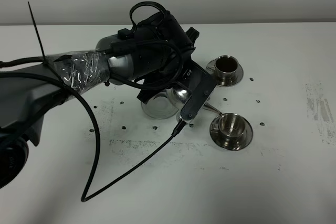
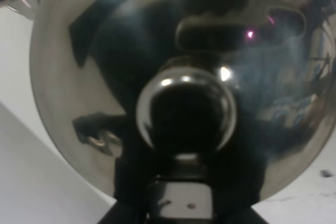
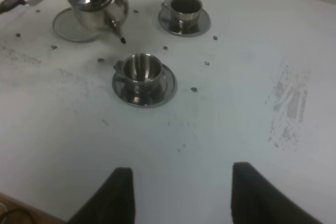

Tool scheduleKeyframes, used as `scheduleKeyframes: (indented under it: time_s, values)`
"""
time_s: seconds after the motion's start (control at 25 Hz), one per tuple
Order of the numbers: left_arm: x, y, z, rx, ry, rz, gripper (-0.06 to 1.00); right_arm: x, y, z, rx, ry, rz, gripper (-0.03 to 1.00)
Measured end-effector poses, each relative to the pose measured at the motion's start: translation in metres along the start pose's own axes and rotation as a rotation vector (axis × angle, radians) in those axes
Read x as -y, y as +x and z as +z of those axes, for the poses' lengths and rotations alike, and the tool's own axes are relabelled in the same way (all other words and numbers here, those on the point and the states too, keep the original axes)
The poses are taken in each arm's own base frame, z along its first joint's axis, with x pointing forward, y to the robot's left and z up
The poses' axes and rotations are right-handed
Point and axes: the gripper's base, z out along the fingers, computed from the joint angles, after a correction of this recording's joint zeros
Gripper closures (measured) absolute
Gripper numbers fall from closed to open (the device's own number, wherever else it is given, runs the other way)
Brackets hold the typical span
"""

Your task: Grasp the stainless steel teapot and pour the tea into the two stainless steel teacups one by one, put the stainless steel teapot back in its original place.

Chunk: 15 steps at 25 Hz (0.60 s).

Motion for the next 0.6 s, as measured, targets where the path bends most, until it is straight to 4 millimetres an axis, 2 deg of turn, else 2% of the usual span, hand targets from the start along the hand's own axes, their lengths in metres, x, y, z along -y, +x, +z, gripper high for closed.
scheduleKeyframes:
  time_s: [0.6]
  values:
    - [-0.014, -0.022, -0.010, -0.104, -0.128, 0.196, 0.77, 0.000, 0.000, 0.000, -0.001, 0.003, -0.002, 0.56]
